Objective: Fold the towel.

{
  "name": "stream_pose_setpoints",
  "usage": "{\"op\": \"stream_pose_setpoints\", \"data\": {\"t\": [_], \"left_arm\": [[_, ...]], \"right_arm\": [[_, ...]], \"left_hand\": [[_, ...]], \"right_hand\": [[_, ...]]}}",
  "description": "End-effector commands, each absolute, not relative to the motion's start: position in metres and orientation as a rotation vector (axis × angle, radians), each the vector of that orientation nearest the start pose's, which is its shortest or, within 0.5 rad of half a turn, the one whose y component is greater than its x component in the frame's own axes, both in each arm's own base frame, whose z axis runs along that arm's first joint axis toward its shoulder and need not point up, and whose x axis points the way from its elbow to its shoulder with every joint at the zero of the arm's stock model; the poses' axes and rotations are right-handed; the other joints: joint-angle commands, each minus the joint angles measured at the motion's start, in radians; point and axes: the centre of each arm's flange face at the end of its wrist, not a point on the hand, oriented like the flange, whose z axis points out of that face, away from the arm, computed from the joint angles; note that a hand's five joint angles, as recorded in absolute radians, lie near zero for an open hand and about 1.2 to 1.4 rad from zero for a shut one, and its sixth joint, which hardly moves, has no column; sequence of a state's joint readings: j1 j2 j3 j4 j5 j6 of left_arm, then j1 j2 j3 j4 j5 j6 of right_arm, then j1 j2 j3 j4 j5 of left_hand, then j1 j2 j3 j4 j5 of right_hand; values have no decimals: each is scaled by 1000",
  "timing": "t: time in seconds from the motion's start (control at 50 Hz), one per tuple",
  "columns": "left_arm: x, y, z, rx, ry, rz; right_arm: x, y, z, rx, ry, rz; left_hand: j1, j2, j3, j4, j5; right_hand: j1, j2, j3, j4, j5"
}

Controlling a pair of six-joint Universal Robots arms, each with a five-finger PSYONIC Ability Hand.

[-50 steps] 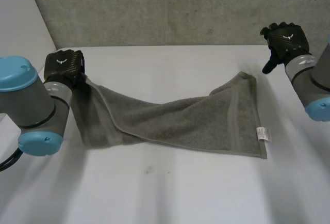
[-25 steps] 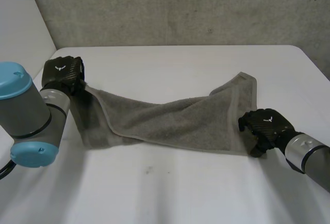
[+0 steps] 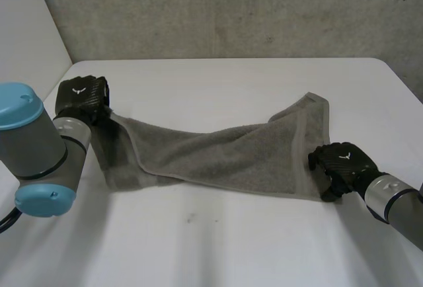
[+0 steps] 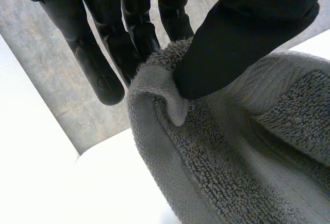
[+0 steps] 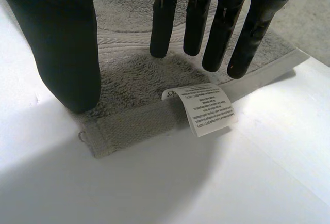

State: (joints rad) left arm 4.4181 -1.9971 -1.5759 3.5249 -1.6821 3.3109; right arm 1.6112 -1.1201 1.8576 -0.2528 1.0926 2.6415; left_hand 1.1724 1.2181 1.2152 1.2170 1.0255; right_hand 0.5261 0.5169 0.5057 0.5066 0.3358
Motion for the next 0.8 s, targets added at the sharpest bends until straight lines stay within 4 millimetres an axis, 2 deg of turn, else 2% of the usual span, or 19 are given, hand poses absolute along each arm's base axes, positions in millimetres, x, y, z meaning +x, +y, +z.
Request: {"op": "stream_pose_setpoints", "data": {"t": [0.02, 0.3, 0.5, 0.8], "left_arm": [[-226, -329, 194, 406, 2243, -2168], [-226, -328, 192, 406, 2249, -2160], [-226, -328, 193, 408, 2249, -2161], [-226, -328, 192, 412, 2249, -2161]], "right_arm": [[184, -287, 117, -1010, 2299, -1598], [177, -287, 117, -979, 2337, -1567], [175, -285, 120, -968, 2355, -1531], [177, -299, 108, -985, 2330, -1575]], "left_hand": [[224, 178, 181, 179, 196], [224, 178, 181, 179, 196], [224, 178, 181, 179, 196], [224, 178, 181, 179, 196]], "right_hand": [[29, 38, 49, 48, 44], [-83, -74, -63, -63, -67], [-80, -71, -60, -61, -64], [78, 88, 99, 98, 94]]}}
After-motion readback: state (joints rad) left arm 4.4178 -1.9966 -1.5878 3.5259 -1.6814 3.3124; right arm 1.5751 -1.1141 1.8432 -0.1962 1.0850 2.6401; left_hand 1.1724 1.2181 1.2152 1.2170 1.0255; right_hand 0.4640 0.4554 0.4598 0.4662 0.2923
